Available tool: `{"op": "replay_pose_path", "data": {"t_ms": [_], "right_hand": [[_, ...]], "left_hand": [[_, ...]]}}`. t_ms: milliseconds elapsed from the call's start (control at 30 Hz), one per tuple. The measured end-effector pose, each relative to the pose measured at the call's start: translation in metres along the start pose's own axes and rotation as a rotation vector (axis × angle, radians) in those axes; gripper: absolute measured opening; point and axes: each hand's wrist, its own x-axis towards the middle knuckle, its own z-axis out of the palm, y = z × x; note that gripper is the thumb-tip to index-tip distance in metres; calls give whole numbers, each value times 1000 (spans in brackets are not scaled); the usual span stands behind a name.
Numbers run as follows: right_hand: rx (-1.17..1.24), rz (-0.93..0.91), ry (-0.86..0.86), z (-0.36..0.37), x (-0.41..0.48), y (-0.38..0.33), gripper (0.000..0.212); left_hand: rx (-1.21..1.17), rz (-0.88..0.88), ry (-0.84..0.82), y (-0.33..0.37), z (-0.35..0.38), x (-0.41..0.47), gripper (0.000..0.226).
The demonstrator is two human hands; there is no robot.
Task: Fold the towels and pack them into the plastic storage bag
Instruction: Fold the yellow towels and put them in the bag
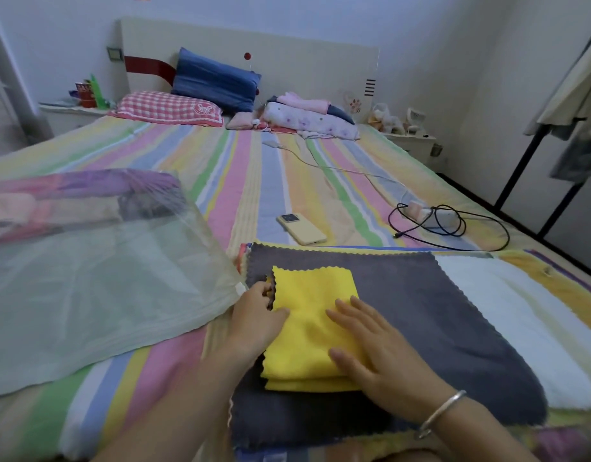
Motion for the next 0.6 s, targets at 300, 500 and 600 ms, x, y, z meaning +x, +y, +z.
{"op": "replay_pose_path", "data": {"t_ms": [300,500,600], "right_hand": [[-164,-149,122,19,-13,9,77],[-234,-166,277,37,-20,3,69],[-99,-124,425,40,-20,2,57]], "left_hand": [[779,884,-33,-8,17,-35,61],[951,832,-303,-38,20,-47,90],[868,895,-267,-38,14,-43,88]]}}
